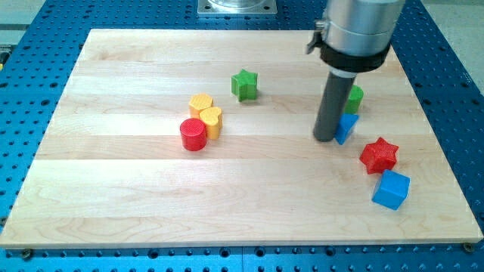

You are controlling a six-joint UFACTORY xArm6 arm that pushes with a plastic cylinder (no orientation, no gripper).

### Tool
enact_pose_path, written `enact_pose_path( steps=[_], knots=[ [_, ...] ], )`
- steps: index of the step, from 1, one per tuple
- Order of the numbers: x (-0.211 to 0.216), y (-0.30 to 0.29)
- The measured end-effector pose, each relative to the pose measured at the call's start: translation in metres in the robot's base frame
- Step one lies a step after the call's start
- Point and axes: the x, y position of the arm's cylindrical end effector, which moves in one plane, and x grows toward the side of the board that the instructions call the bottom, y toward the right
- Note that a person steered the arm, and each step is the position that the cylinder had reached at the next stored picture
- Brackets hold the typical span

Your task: Slide the green circle to the right

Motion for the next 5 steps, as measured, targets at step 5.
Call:
enact_pose_path(
  steps=[5],
  knots=[
    [-0.062,0.015]
  ],
)
